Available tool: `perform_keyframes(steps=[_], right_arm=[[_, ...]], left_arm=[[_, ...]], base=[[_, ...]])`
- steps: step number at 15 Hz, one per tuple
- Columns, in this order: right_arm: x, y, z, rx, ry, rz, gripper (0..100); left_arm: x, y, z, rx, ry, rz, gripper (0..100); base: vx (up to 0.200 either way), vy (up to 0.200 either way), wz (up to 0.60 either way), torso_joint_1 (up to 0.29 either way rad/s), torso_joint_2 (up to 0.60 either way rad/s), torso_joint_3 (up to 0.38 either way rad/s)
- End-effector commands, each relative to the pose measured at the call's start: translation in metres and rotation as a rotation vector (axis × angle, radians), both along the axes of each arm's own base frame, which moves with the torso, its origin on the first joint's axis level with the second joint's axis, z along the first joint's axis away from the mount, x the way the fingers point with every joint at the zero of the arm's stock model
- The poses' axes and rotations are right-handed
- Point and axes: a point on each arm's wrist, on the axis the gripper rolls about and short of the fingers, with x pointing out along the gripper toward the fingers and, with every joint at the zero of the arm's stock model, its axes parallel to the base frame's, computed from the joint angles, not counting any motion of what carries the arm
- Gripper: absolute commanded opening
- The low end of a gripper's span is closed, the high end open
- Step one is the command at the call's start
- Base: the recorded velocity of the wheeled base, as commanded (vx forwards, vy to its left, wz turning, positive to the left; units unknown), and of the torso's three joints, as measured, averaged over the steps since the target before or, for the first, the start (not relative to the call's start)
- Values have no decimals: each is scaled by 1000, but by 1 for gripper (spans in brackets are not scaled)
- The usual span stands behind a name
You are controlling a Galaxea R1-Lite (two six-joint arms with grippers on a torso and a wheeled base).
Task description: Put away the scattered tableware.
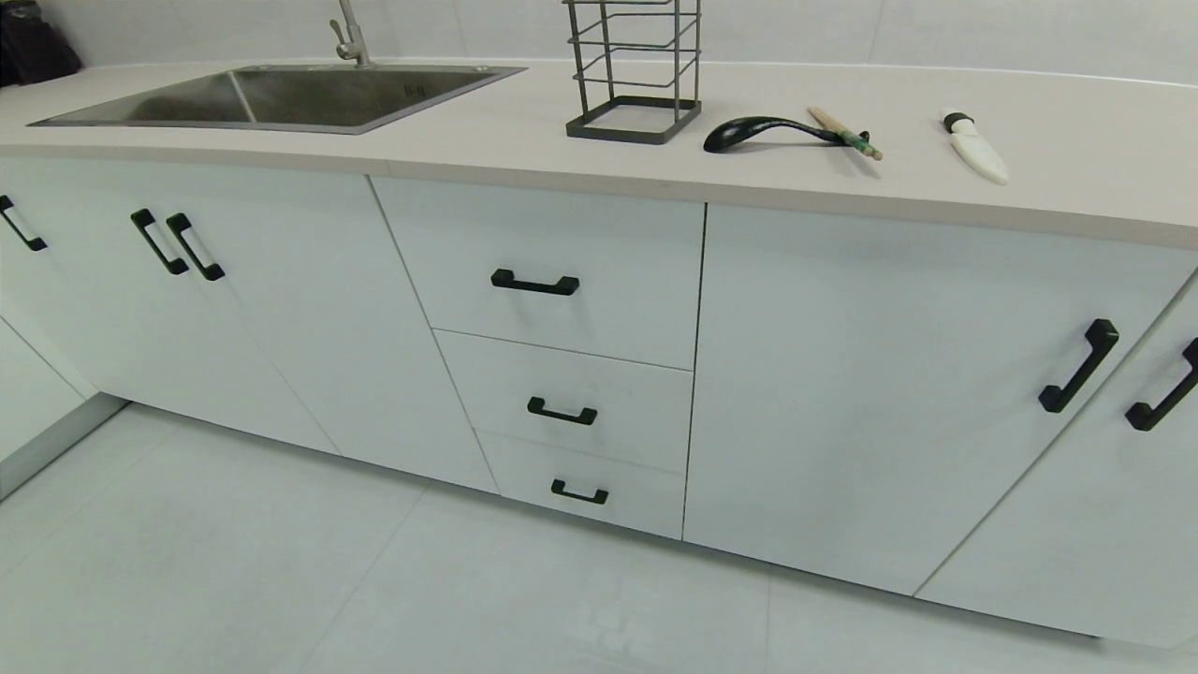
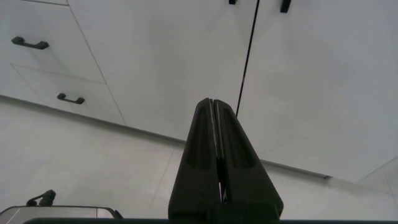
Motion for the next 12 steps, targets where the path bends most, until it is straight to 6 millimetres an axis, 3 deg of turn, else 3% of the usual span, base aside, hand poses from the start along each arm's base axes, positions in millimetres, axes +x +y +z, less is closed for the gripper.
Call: perform_keyframes(steps=[1,3,9,12], right_arm=[[0,0,0,3,1,0,0],[0,0,0,2,1,0,0],[0,0,0,2,1,2,0],[0,0,0,2,1,2,0]], left_arm=[[0,0,0,-1,0,1,100],[0,0,0,-1,0,1,100],[0,0,0,-2,0,1,100],[0,0,0,-2,-3,1,100]], base=[[0,0,-600,2,2,7],[0,0,-600,0,5,2],[0,0,0,0,0,0],[0,200,0,2,1,1]])
